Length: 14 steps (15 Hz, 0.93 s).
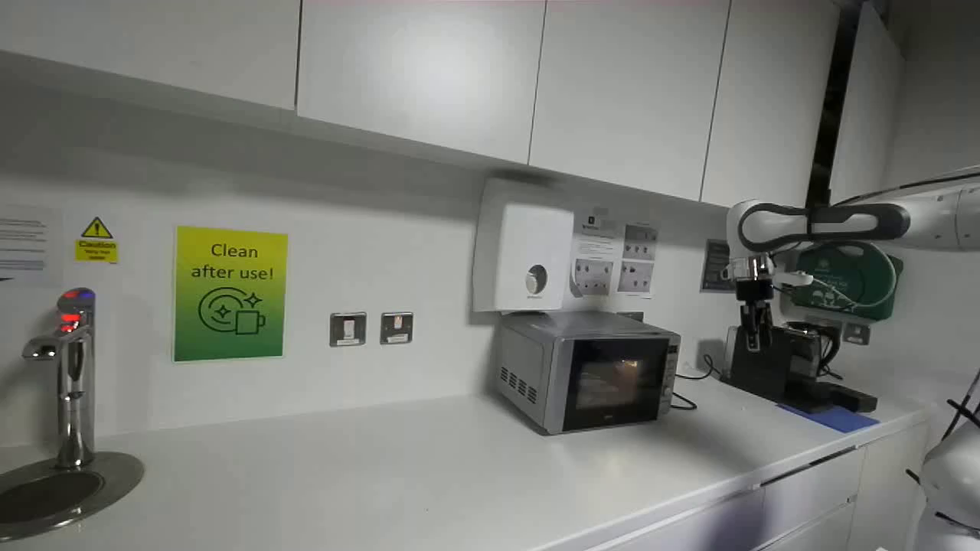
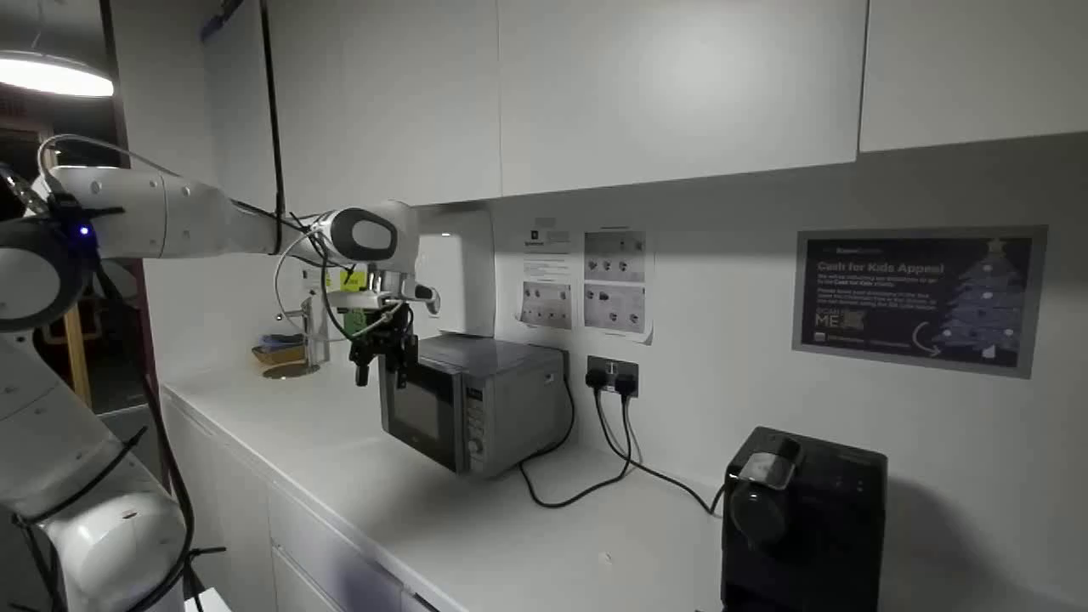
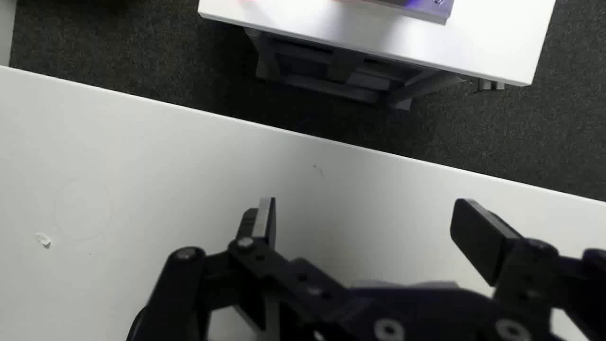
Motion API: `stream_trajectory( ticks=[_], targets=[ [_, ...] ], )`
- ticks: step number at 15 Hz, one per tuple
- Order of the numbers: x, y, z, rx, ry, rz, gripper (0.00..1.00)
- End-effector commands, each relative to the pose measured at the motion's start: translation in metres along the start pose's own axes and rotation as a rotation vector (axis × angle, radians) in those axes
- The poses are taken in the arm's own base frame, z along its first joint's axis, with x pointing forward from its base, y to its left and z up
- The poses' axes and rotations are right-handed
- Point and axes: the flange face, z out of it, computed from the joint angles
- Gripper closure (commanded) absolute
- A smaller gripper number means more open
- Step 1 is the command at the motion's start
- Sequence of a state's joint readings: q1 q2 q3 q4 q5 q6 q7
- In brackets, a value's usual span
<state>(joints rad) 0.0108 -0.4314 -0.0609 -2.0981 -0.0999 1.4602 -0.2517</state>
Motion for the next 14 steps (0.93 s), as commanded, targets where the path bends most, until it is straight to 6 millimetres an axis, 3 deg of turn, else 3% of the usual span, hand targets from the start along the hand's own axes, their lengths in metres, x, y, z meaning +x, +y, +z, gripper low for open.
stream_trajectory(
  ticks=[1, 9, 14],
  targets=[
    [0.0, 0.0, 0.0, 0.0, 0.0, 0.0, 0.0],
    [0.004, 0.002, -0.003, -0.005, 0.037, -0.018, 0.0],
    [0.025, 0.007, -0.012, -0.034, 0.156, -0.074, 0.0]
  ],
)
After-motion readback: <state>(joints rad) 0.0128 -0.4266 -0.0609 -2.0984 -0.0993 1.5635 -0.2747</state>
